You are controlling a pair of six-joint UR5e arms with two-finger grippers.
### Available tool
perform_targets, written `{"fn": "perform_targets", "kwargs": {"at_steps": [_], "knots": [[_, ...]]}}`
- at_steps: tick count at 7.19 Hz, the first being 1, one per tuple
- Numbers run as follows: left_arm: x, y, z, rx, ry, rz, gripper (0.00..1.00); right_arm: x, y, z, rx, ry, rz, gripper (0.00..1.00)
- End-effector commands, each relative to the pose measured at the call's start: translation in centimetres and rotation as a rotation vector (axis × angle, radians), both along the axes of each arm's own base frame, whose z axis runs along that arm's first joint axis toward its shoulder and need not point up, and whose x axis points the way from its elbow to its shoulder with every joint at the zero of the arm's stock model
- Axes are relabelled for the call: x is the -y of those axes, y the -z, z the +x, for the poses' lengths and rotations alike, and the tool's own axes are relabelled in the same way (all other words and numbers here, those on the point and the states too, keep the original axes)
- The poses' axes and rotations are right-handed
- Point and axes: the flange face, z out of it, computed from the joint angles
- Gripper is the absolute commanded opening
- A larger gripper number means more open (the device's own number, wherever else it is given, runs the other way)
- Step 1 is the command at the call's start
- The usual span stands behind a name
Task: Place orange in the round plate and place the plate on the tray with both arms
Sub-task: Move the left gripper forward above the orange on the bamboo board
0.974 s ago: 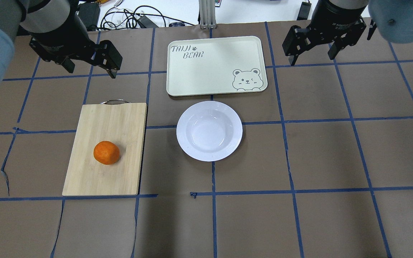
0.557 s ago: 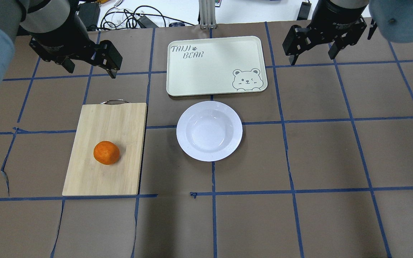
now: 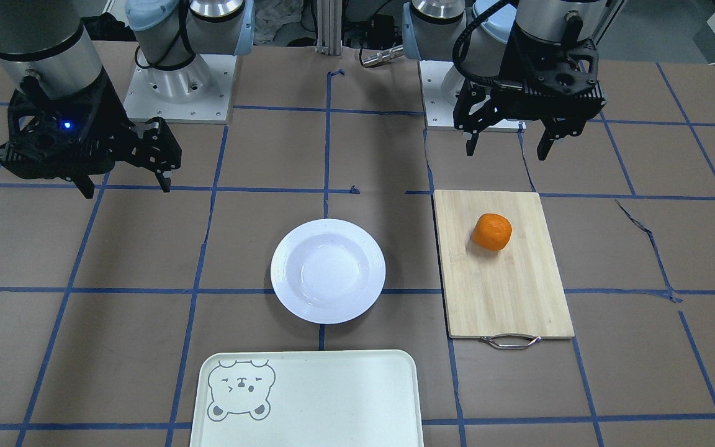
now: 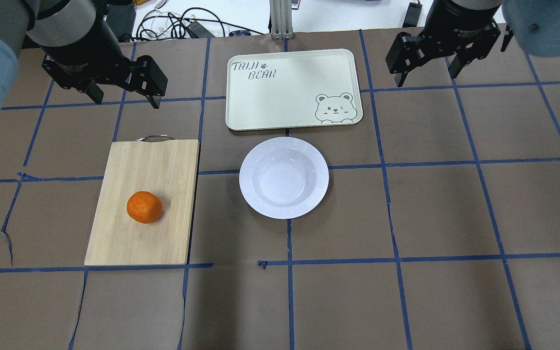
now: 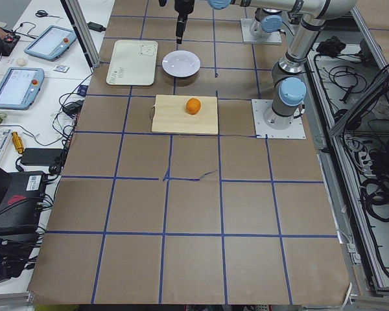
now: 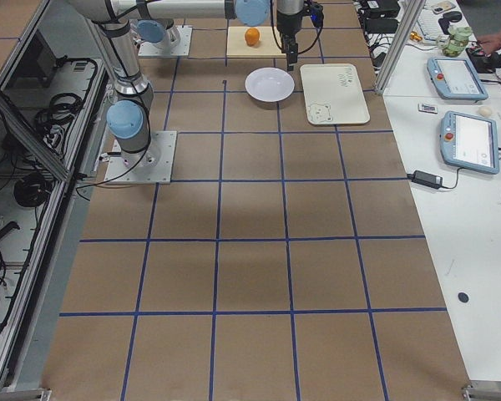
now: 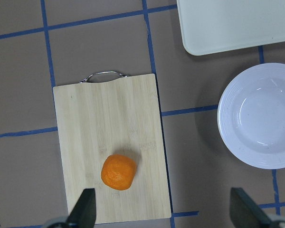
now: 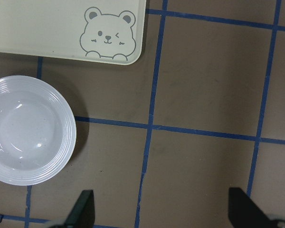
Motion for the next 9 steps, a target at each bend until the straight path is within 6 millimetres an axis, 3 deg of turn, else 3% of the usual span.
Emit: {"fn": "perform_targets", "kwargs": {"at_steps": [1,3,7,9], "knots": [[0.1,0.4,0.9,-0.009,-0.075,0.028,1.00,0.0,0.2,0.0,0.001,0.000,0.003,1.00],[0.4,0.9,2.1,-0.027,-0.089,0.062,1.00,-0.1,0.3,0.1,0.003,0.000,0.006,1.00],[0.4,1.7,2.3,-0.024,-0.093,0.098,1.00,-0.1,0.3,0.1,0.002,-0.002,0.006,1.00],[0.0,3.4,2.4,-0.019,-0.097,0.162,1.00,-0.1,0.3,0.1,0.002,-0.008,0.007,1.00]]}}
